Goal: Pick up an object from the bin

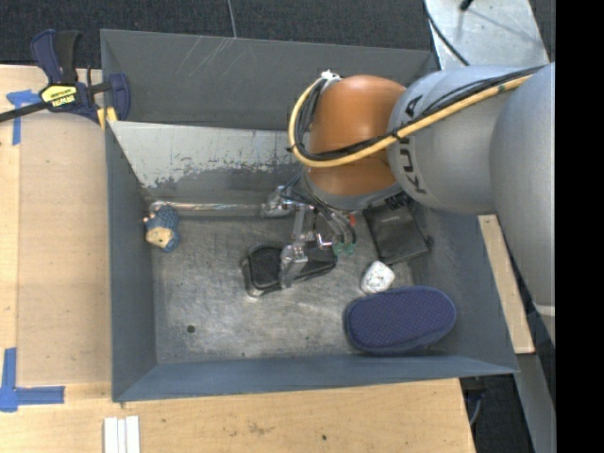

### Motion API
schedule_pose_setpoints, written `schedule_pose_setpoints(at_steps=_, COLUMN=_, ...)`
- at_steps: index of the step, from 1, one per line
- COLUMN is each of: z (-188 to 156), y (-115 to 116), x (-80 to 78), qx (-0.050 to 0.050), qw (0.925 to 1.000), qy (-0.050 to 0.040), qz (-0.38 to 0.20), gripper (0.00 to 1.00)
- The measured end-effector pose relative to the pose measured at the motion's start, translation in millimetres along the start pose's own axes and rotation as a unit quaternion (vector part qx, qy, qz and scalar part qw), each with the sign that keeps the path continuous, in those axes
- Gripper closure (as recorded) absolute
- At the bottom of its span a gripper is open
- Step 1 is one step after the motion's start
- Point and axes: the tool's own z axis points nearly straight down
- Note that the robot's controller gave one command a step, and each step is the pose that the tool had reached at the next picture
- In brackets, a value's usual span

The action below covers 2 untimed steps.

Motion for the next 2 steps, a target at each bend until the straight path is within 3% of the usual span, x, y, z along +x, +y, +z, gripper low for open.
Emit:
schedule_pose_setpoints(at_steps=1, z=2.0, y=-1.2, x=2.7, qx=-0.001, qw=0.9991, qy=-0.0018, qz=-0.043, gripper=0.00)
schedule_pose_setpoints(at_steps=2, z=12.5, y=-5.0, x=10.6, qx=0.000, qw=0.9965, qy=0.0031, qz=-0.084, gripper=0.00)
